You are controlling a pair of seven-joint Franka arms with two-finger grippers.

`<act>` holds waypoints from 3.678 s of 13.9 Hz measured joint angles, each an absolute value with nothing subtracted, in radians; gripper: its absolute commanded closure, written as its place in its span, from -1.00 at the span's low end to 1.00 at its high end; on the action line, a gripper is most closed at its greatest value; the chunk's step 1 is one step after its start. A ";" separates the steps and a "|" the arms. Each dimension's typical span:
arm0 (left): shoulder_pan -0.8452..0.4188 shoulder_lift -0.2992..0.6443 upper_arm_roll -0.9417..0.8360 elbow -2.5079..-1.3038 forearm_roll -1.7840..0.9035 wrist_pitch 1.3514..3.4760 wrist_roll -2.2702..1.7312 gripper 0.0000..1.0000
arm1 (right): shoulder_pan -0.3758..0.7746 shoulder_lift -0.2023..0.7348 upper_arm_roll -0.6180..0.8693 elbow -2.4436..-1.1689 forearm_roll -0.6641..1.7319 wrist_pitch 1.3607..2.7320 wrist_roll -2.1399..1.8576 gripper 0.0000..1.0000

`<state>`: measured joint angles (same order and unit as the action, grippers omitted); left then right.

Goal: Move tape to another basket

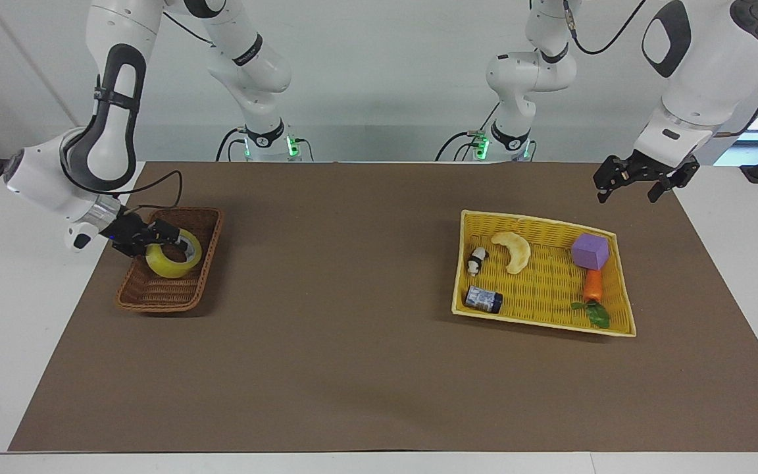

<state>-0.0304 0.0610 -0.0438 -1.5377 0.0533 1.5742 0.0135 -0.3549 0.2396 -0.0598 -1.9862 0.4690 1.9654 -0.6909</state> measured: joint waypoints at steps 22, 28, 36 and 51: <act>-0.030 0.061 -0.044 -1.538 0.053 1.574 0.013 -1.00 | 0.067 -0.023 -0.046 -1.641 0.013 1.624 0.175 -1.00; -0.030 0.061 -0.044 -1.538 0.053 1.574 0.013 -1.00 | 0.056 -0.043 -0.070 -1.456 -0.030 1.393 0.174 -1.00; -0.030 0.061 -0.044 -1.538 0.053 1.574 0.013 -1.00 | 0.062 -0.104 -0.061 -1.538 -0.030 1.377 0.172 -1.00; -0.030 0.061 -0.044 -1.538 0.053 1.574 0.013 -1.00 | 0.061 -0.120 -0.062 -1.571 -0.030 1.426 0.077 -1.00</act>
